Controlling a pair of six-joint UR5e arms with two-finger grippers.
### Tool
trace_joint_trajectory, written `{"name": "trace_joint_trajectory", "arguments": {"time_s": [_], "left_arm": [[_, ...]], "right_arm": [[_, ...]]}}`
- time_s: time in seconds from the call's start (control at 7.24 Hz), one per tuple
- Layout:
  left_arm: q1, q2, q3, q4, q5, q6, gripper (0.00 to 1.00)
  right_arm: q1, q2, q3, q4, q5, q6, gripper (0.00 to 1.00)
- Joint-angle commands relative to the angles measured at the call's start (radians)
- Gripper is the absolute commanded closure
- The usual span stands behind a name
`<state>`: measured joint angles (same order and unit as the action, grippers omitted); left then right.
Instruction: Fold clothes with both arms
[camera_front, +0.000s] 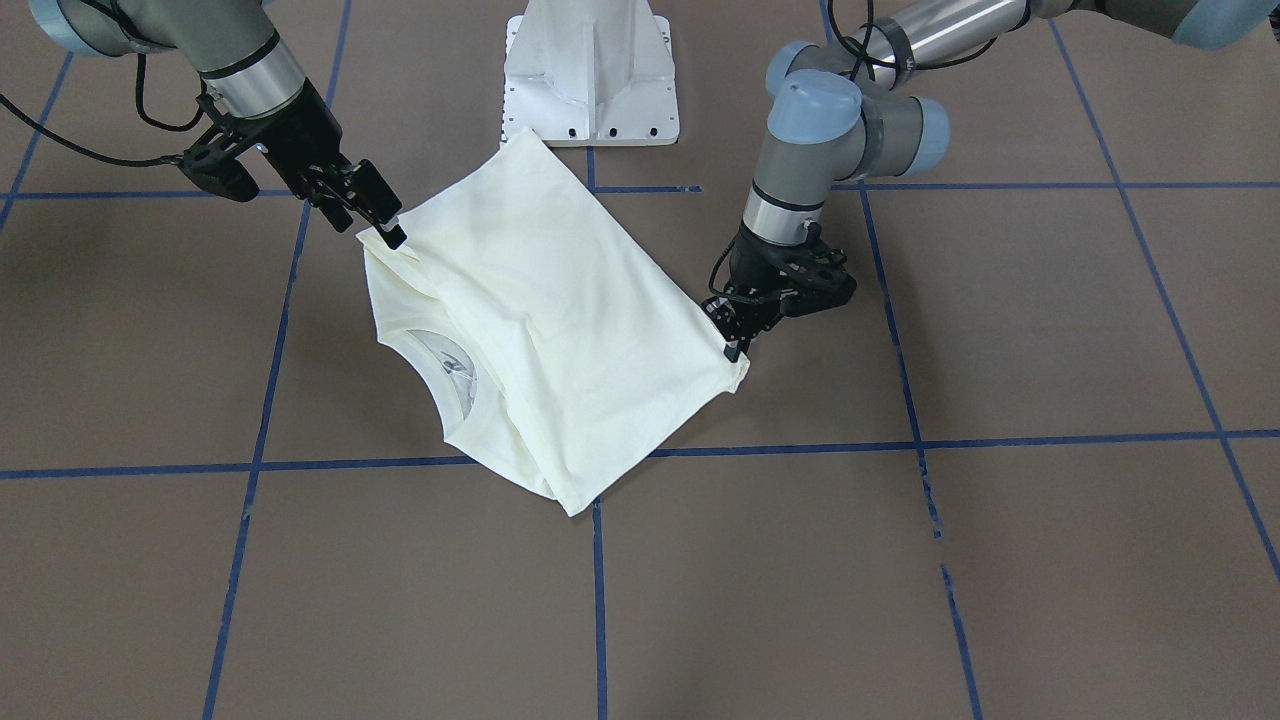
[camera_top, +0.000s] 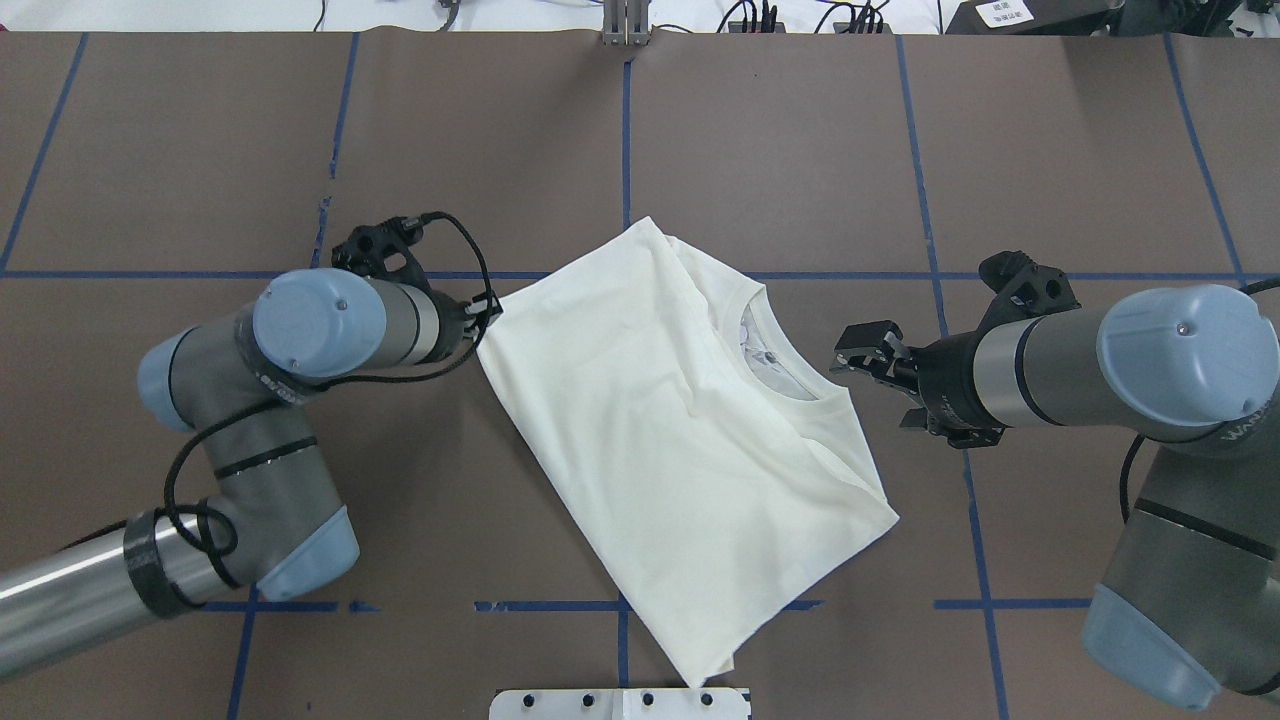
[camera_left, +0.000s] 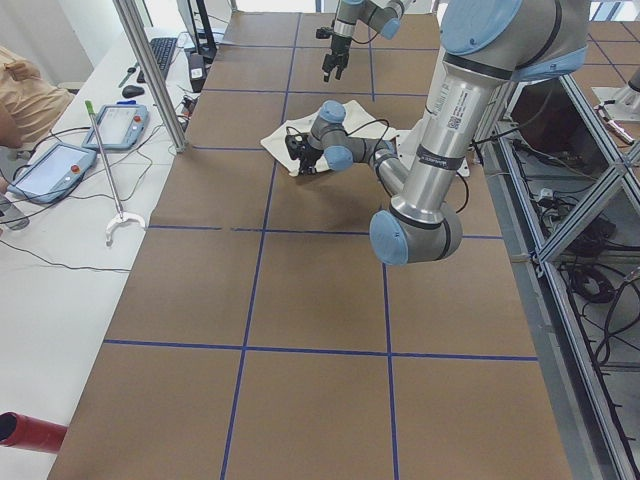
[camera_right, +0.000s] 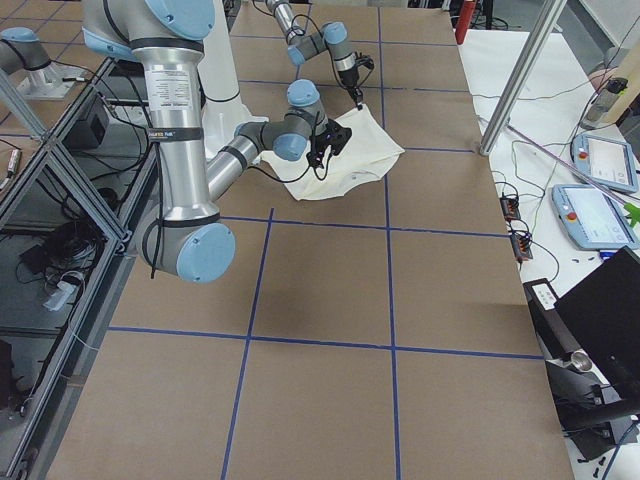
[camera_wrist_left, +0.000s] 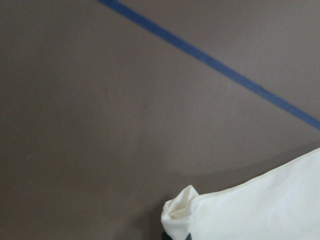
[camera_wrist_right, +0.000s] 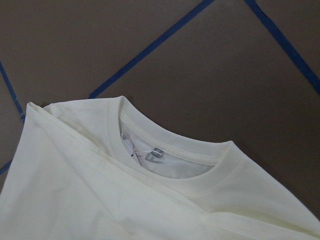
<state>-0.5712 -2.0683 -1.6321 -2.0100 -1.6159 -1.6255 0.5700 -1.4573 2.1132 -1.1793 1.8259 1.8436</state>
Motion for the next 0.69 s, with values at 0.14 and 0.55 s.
{"name": "trace_joint_trajectory", "arguments": {"time_s": [0.14,0.55], "left_arm": [[-0.18,-0.317,0.472,-0.155,-0.001,0.058,1.0],[-0.213,-0.324,0.467,-0.205,-0.121,0.062,0.5]], "right_arm": [[-0.018,0.06,-0.018,0.006,-0.002,0.006,0.0],[-0.103,0.198,-0.131,-0.003,-0.133,0.003,0.0]]}}
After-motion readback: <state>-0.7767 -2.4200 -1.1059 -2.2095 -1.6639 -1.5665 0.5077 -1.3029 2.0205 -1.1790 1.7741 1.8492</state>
